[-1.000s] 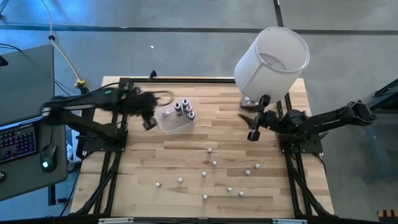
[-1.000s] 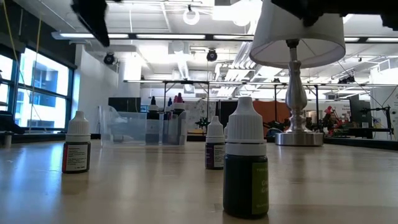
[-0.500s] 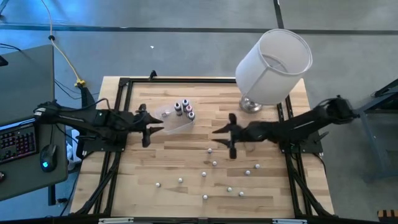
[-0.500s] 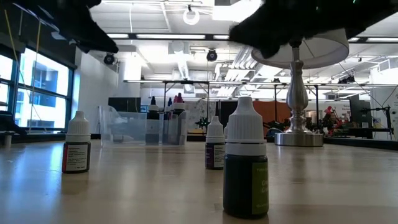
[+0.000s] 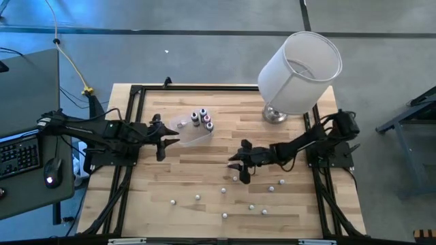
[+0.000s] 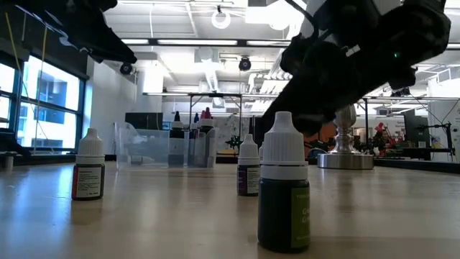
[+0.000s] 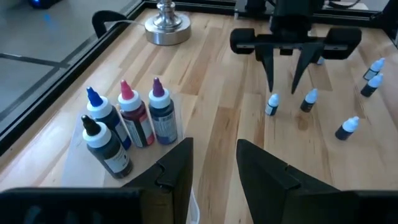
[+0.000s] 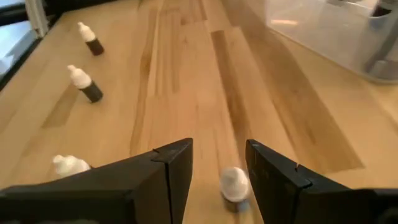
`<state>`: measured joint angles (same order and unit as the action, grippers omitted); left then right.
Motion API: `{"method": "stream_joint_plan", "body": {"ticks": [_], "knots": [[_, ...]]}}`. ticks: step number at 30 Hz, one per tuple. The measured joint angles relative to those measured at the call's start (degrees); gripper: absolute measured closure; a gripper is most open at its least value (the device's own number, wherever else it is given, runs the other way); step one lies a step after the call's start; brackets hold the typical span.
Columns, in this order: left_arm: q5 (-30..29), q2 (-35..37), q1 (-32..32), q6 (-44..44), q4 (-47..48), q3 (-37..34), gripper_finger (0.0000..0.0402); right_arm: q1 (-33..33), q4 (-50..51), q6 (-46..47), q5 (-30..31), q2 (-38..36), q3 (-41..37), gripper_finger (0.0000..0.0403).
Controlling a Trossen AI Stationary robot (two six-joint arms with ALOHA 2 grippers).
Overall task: Pick & Place food coloring
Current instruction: Put the small blue food coloring bottle into the transparent bin
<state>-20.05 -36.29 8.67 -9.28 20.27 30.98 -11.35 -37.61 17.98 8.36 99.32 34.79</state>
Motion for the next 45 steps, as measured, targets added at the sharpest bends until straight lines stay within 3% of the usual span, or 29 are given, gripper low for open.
{"method": "stream_joint_plan", "body": {"ticks": [4,8,12,22,27,32,36,41,45], "knots": [[0.0,0.0,0.0,0.0,0.0,0.0,0.028,-0.1,-3.3,0.1,-1.1,3.0,0.1,0.0261],[0.0,0.0,0.0,0.0,0.0,0.0,0.028,-0.1,-4.8,0.9,2.0,5.5,0.3,0.0261],[0.0,0.0,0.0,0.0,0.0,0.0,0.028,-0.1,-1.7,1.5,3.4,7.7,-0.3,0.0266],[0.1,0.0,0.0,0.0,0.5,0.0,0.028,-0.1,-2.7,2.4,3.7,7.7,0.0,0.0294],[0.1,0.0,0.0,0.0,0.7,0.0,0.028,-0.1,-6.5,-0.9,3.2,6.8,0.1,0.0279],[0.1,0.0,0.0,0.0,0.9,0.0,0.028,-0.1,-7.6,-4.1,-1.8,5.6,0.9,0.0248],[0.1,0.0,0.0,0.0,0.9,0.0,0.028,-0.1,-2.9,-6.4,-7.1,5.8,4.1,0.0224],[0.1,0.0,0.0,0.0,0.8,0.0,0.028,-0.7,8.1,-7.1,-6.2,8.5,10.3,0.0215],[0.1,0.0,0.0,0.0,0.8,0.0,0.028,-0.7,10.6,-8.6,-6.1,9.9,12.3,0.0218]]}}
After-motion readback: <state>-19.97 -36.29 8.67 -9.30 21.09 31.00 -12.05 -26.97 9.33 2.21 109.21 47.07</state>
